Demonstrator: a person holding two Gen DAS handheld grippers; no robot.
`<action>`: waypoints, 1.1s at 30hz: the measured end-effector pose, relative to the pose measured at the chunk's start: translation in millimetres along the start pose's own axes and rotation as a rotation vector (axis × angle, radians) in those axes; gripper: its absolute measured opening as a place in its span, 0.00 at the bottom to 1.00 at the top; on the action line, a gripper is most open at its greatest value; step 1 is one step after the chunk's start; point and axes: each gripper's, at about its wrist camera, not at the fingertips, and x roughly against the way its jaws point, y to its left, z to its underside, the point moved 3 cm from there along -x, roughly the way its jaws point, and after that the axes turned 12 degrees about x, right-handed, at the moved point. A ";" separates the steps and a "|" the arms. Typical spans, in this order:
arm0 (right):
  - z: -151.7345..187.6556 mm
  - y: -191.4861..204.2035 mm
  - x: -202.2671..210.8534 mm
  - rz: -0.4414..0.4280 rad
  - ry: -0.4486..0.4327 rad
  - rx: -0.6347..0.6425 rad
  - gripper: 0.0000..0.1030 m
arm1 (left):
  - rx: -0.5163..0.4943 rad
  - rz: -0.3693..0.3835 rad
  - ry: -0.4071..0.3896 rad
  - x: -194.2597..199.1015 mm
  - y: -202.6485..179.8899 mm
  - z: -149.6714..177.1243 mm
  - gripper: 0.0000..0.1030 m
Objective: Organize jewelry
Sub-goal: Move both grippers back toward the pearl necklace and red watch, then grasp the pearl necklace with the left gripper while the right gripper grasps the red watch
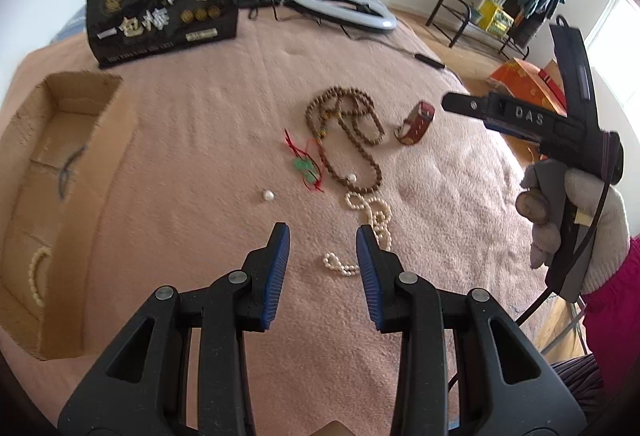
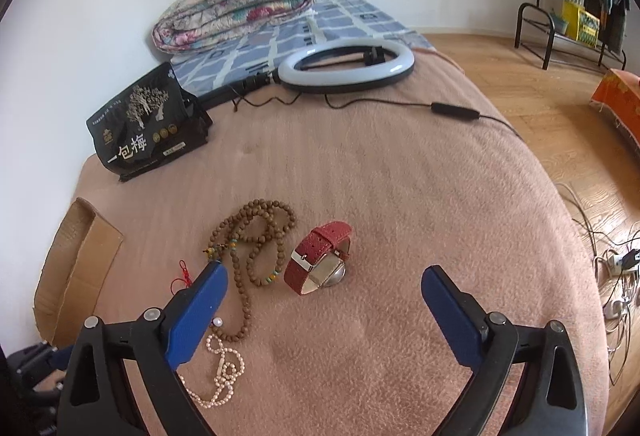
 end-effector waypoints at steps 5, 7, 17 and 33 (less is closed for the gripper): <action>0.3 4.1 -19.9 -0.004 0.045 -0.007 0.88 | -0.001 -0.019 0.056 -27.6 -3.2 6.5 0.33; -0.5 5.1 -23.7 -0.007 0.049 -0.006 0.88 | -0.001 -0.029 0.069 -36.6 -3.5 7.4 0.33; -5.1 -1.5 -29.3 -0.019 0.051 -0.027 0.88 | -0.009 0.038 0.157 -66.9 -26.3 14.3 0.33; -7.3 -3.0 -43.5 -0.057 0.081 -0.045 0.86 | -0.029 -0.005 0.185 -94.4 -42.5 14.2 0.33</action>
